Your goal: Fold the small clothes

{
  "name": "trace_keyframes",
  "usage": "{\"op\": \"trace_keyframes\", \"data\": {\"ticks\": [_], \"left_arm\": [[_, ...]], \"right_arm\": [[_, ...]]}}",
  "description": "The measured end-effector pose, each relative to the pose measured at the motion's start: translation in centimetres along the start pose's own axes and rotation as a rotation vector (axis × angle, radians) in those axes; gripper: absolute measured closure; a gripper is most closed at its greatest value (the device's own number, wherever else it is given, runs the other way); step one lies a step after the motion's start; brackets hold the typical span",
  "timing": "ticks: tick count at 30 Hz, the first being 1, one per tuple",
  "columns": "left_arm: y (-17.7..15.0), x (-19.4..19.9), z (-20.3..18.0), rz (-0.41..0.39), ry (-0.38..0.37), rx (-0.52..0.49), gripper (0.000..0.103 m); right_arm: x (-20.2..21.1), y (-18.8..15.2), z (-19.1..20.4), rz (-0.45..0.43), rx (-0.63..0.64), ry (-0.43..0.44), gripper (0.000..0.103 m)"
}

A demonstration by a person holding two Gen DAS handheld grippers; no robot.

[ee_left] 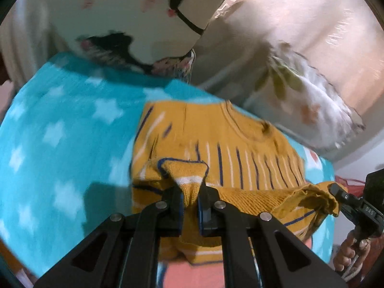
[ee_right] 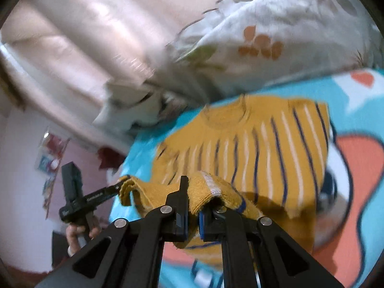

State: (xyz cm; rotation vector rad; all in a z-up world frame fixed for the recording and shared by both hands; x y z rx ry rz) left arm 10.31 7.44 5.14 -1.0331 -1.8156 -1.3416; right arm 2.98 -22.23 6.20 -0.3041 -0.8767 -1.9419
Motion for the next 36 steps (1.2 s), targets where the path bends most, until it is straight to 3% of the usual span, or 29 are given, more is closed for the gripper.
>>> {"op": "trace_keyframes", "data": {"ticks": [3, 7, 12, 14, 17, 22, 26, 29, 31, 36], "left_arm": [[2.5, -4.0, -0.3, 0.042, 0.014, -0.022, 0.094], [4.1, -7.9, -0.5, 0.1, -0.017, -0.021, 0.092], [5.3, -9.9, 0.2, 0.134, -0.101, 0.043, 0.084], [5.8, -10.7, 0.6, 0.153, -0.136, 0.095, 0.081], [6.3, -11.7, 1.2, 0.178, -0.182, 0.172, 0.075], [7.6, -11.2, 2.8, 0.131, -0.243, 0.311, 0.047], [8.5, -10.2, 3.9, 0.1, -0.193, 0.319, 0.042], [7.8, -9.2, 4.0, 0.099, -0.123, 0.258, 0.042], [7.0, -8.3, 4.0, 0.093, -0.097, 0.213, 0.042], [4.9, -5.7, 5.2, 0.073, -0.009, 0.12, 0.04]], "right_arm": [[-3.7, 3.4, -3.1, -0.014, -0.079, -0.054, 0.096], [-7.0, 5.5, -7.6, -0.01, -0.196, -0.117, 0.096], [-8.5, 6.6, -10.5, -0.041, -0.302, -0.092, 0.092], [-8.8, 7.0, -11.3, -0.06, -0.345, -0.088, 0.087], [-9.2, 7.6, -12.5, -0.091, -0.421, -0.07, 0.068], [-8.9, 8.4, -13.5, -0.185, -0.555, 0.003, 0.051], [-8.3, 9.1, -14.0, -0.21, -0.579, -0.015, 0.048], [-7.2, 9.6, -13.7, -0.215, -0.552, -0.029, 0.047], [-5.8, 9.8, -12.8, -0.222, -0.5, -0.043, 0.04], [-2.8, 8.6, -11.5, -0.165, -0.361, -0.169, 0.037]]}}
Point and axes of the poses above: each gripper's, at about its wrist camera, not at the fingertips, and x roughly against the way its jaws point, z to its left, y to its top, the point moved 4 cm from there along -x, roughly the way its jaws point, and after that the axes turned 4 degrees about y, right-handed, at the moved point
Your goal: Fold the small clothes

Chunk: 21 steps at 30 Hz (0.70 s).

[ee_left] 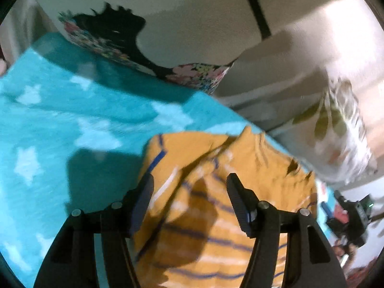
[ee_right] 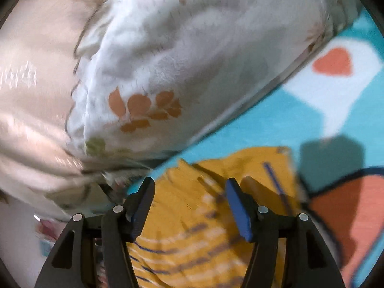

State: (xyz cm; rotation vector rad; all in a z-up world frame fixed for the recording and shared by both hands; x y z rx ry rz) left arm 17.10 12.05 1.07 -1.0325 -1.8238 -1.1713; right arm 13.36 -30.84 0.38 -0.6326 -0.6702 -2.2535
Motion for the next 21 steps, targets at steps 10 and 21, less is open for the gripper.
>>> {"op": "trace_keyframes", "data": {"ticks": [10, 21], "left_arm": [[-7.4, 1.3, 2.4, 0.0, 0.108, -0.135, 0.033], [-8.6, 0.9, 1.9, 0.035, 0.257, -0.259, 0.081]], "right_arm": [[4.0, -8.8, -3.7, 0.109, 0.231, -0.242, 0.036], [6.1, -7.5, -7.2, 0.073, 0.096, -0.259, 0.088]]}}
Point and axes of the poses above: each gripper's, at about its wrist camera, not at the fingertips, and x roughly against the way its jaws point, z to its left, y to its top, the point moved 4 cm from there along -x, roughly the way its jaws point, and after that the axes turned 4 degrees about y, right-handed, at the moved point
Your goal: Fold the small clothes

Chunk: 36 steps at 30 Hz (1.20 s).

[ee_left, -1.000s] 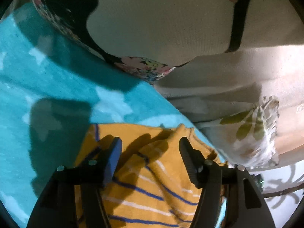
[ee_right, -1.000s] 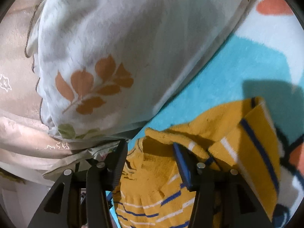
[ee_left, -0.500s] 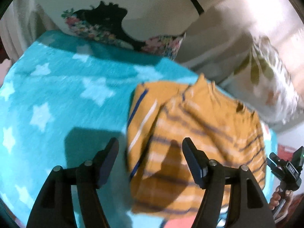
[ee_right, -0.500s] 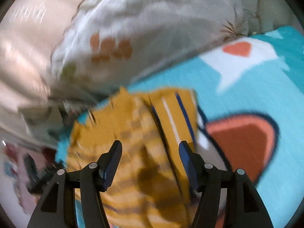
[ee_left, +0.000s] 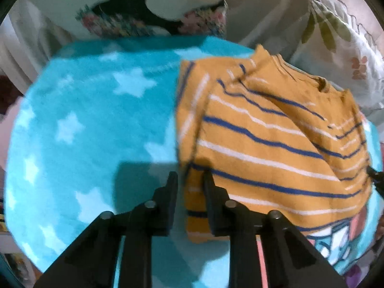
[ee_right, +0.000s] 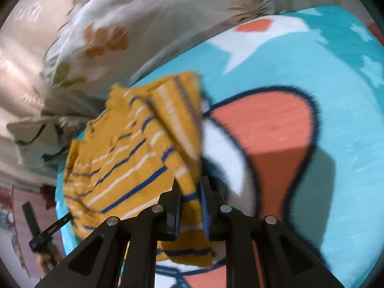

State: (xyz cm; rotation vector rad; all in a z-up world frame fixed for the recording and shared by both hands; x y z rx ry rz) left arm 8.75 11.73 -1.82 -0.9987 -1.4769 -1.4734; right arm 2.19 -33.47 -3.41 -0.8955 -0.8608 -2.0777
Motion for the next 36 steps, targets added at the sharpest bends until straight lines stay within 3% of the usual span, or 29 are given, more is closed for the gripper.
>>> {"op": "trace_keyframes", "data": {"ticks": [3, 6, 8, 9, 11, 13, 16, 21, 26, 28, 36], "left_arm": [[-0.3, 0.5, 1.2, 0.01, -0.021, 0.05, 0.075], [-0.9, 1.8, 1.7, -0.017, 0.016, 0.077, 0.073], [-1.6, 2.9, 1.3, -0.03, 0.021, 0.081, 0.072], [-2.1, 3.7, 0.9, -0.04, 0.019, 0.084, 0.067], [-2.4, 4.7, -0.1, -0.065, 0.024, 0.088, 0.056], [-2.8, 6.0, -1.1, -0.098, 0.032, 0.095, 0.051], [-4.1, 7.7, -1.8, -0.118, 0.026, 0.113, 0.05], [-6.8, 9.6, -0.2, -0.129, 0.084, 0.158, 0.05], [-8.7, 9.8, 3.2, -0.108, 0.131, 0.225, 0.047], [-8.9, 9.1, 4.2, -0.094, 0.125, 0.245, 0.047], [-6.5, 5.1, 4.6, -0.071, 0.022, 0.247, 0.047]], "right_arm": [[0.9, 0.6, -1.0, -0.022, -0.051, -0.037, 0.087], [3.4, 1.3, -1.2, -0.083, -0.034, -0.084, 0.085], [5.1, 1.7, 0.6, -0.132, 0.03, -0.067, 0.085], [5.5, 1.8, 2.0, -0.144, 0.081, -0.054, 0.085], [4.9, 1.9, 5.2, -0.129, 0.183, -0.011, 0.085], [2.6, 1.8, 8.1, -0.068, 0.246, 0.054, 0.085], [-1.7, 2.2, 9.9, 0.003, 0.27, 0.091, 0.085], [-5.4, 5.1, 7.3, 0.018, 0.248, -0.07, 0.085], [-4.5, 6.6, 6.8, -0.005, 0.246, -0.076, 0.084], [-3.0, 6.3, 8.1, -0.032, 0.293, -0.094, 0.073], [0.6, 2.5, 15.8, -0.053, 0.456, -0.056, 0.071]]}}
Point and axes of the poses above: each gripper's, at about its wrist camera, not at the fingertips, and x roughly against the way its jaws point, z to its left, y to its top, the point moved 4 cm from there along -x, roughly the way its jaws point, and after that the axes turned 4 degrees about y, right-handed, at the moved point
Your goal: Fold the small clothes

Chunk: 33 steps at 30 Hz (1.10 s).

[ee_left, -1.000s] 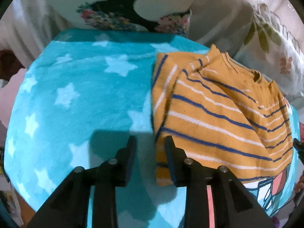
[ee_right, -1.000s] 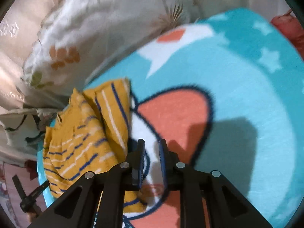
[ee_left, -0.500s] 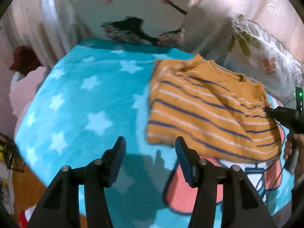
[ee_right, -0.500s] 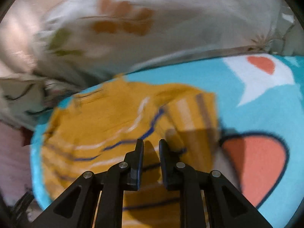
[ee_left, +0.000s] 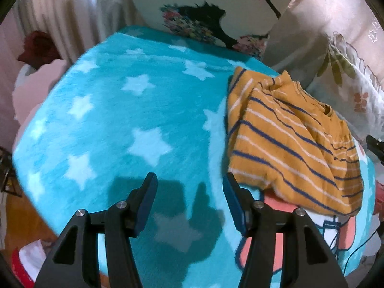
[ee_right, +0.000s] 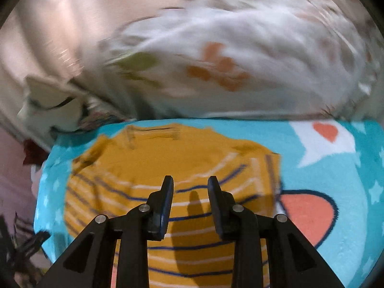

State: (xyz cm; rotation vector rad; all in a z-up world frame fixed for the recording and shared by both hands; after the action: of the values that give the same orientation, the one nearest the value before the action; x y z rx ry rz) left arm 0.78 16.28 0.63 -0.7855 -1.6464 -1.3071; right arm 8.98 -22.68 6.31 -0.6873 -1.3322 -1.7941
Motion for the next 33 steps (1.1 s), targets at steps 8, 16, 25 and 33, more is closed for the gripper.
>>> {"op": "trace_keyframes", "data": {"ticks": [8, 16, 25, 33], "left_arm": [[2.4, -1.9, 0.9, 0.031, -0.073, -0.057, 0.047], [3.7, -3.1, 5.3, 0.065, -0.072, -0.019, 0.047], [3.9, -3.6, 7.7, 0.081, -0.075, -0.004, 0.046], [4.0, -4.0, 7.4, 0.094, -0.096, -0.003, 0.043]], "right_arm": [[-7.6, -1.5, 14.8, 0.135, 0.145, 0.158, 0.071], [-16.1, -1.4, 22.8, 0.223, 0.125, 0.203, 0.071], [-22.3, -0.2, 25.1, 0.309, 0.095, 0.137, 0.063], [-21.2, 0.6, 25.3, 0.303, 0.05, 0.19, 0.051]]}}
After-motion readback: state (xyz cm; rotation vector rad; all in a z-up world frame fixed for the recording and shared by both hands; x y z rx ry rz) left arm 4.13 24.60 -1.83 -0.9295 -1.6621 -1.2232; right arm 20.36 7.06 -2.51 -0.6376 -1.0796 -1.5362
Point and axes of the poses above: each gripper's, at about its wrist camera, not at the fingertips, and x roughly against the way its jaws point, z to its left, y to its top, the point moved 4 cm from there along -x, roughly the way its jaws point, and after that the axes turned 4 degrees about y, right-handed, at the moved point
